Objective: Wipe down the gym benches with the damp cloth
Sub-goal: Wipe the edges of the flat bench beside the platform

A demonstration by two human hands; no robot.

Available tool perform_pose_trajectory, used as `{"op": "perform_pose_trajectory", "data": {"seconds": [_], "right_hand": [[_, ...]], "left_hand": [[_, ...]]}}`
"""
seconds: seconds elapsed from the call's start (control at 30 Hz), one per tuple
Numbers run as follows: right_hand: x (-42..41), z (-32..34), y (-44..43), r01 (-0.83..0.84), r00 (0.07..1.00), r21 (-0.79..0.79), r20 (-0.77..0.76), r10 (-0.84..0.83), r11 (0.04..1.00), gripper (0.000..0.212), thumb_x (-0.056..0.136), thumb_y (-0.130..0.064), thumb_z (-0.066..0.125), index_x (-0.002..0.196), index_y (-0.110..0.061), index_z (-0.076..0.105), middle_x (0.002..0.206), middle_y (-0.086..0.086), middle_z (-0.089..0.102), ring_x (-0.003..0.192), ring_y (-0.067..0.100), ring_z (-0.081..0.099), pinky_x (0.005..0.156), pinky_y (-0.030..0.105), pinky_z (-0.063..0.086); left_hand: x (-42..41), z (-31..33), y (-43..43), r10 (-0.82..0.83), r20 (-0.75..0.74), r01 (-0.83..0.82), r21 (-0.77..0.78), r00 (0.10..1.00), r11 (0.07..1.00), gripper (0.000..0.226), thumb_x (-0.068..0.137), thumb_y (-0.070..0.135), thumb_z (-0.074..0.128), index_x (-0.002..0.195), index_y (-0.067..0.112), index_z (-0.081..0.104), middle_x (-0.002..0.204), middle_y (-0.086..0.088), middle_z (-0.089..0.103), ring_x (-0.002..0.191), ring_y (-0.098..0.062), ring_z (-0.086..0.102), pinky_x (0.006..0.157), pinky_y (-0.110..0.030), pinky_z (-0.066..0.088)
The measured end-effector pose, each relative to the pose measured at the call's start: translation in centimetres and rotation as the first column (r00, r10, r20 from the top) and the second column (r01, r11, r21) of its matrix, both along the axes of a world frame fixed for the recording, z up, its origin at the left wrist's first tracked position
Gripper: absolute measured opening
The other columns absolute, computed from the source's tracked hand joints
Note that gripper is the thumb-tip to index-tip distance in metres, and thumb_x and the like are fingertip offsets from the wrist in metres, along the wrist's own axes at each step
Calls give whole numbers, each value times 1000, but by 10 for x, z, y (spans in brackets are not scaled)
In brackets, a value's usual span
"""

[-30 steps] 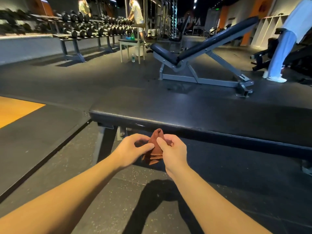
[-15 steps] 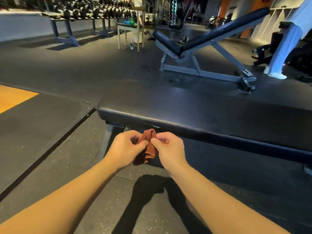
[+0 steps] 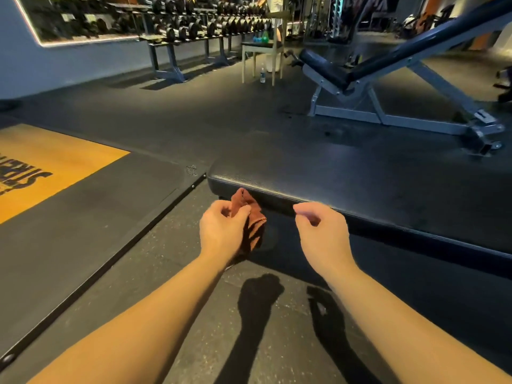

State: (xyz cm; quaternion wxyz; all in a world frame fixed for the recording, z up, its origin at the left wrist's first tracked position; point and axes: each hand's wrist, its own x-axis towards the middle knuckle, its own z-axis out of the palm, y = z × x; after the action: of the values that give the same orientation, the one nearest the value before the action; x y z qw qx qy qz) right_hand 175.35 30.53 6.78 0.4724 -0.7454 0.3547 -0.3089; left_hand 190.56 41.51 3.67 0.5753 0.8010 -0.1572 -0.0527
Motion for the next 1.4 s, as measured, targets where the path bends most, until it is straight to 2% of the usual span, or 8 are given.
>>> {"op": "perform_pose_trajectory", "data": {"seconds": [0.13,0.4,0.53,0.63,0.8,0.97,1.17,1.4], "right_hand": [[-18,-8,-12,37,997,-301,-51,-55,953,22,100,-14,63,115,-28,71,121,-12,64,113,6,55,104,26,47],[-44,-30,-60,98,963,-691,-116,-244,716,32,87,-11,78,117,-24,76,131,-4,64,127,22,46,107,48,31],[-42,-38,-68,135,967,-674,-69,-245,726,33,88,-9,77,117,-24,77,127,-5,67,123,22,48,105,45,29],[-40,-39,-65,153,971,-640,-45,-235,753,36,86,-6,76,117,-25,78,128,-3,66,124,25,49,107,46,30],[-44,-44,-68,105,977,-678,-68,-204,728,52,79,2,79,123,-25,75,133,1,65,127,27,49,109,49,33],[-44,-44,-64,92,975,-645,-95,-199,759,54,79,-2,80,127,-26,73,137,2,63,131,28,46,113,52,34],[-46,-51,-67,89,978,-686,-76,-193,722,60,72,-3,85,128,-22,72,137,7,63,130,32,49,111,56,37],[-43,-54,-69,117,979,-701,-37,-200,703,58,73,-1,83,126,-20,73,135,8,64,129,33,51,109,56,35]], "left_hand": [[14,8,-10,265,-63,-269,-68,962,961,20,89,34,73,95,16,67,82,7,64,83,-15,64,64,-25,41],[15,10,-43,472,-37,-472,-140,881,870,30,92,24,72,109,23,48,116,-1,58,94,-18,58,81,-31,40],[13,8,-53,518,-40,-517,-156,855,842,19,98,23,66,117,22,65,121,3,62,103,-15,62,78,-20,46],[14,8,-57,528,-177,-556,-242,831,795,29,101,20,62,129,18,67,124,1,66,95,-11,60,48,-4,43],[23,12,-57,591,-231,-634,-236,773,736,45,99,26,64,143,16,56,136,-2,59,118,-17,61,90,-21,46],[9,10,-72,581,-90,-585,-211,809,783,28,101,28,59,127,17,62,128,-1,53,100,-10,56,83,-19,43],[-6,6,-77,557,-152,-576,-257,817,776,24,101,21,58,122,18,69,121,2,61,100,-11,60,76,-17,46],[-16,-29,-84,403,-113,-418,-179,908,891,13,89,35,62,94,46,57,109,7,63,94,-11,66,89,-41,60]]}}
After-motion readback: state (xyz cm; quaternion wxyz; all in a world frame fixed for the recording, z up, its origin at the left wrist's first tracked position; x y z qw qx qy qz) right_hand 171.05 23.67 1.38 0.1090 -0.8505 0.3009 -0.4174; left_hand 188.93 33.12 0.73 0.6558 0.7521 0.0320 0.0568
